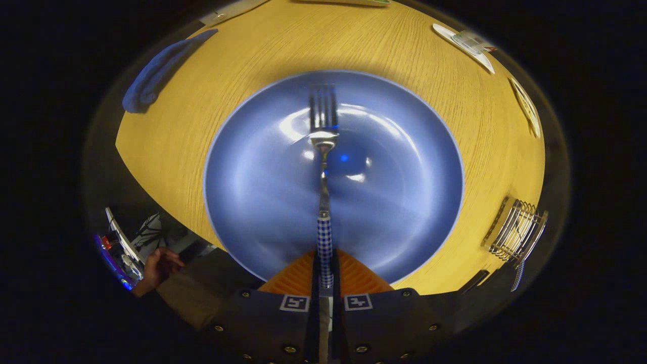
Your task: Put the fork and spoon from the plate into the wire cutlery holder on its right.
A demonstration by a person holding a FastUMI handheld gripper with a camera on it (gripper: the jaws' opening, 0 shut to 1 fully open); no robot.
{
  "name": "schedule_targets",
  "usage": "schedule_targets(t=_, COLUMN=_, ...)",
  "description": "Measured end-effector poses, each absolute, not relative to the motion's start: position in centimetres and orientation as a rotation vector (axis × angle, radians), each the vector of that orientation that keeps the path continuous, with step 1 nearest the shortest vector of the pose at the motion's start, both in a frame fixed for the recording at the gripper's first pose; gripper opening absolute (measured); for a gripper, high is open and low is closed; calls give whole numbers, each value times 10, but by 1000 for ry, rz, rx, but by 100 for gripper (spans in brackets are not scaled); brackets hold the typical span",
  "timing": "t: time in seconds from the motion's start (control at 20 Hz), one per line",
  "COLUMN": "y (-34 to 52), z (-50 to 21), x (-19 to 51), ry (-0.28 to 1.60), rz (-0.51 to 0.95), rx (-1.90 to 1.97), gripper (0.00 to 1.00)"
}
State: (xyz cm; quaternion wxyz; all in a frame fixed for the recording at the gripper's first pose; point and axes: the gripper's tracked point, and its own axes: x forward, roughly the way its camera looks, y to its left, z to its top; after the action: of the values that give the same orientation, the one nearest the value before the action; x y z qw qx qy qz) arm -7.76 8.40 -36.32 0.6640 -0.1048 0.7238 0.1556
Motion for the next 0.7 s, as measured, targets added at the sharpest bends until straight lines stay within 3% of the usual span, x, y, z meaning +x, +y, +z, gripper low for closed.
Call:
schedule_targets(t=0.2, y=85, z=-362, x=-75, ry=1615, rz=393, rx=-226, gripper=9)
schedule_targets(t=0.25, y=84, z=-360, x=-76, ry=1620, rz=403, rx=-236, gripper=3)
schedule_targets(t=0.7, y=69, z=-344, x=-62, ry=1632, rz=490, rx=-260, gripper=3)
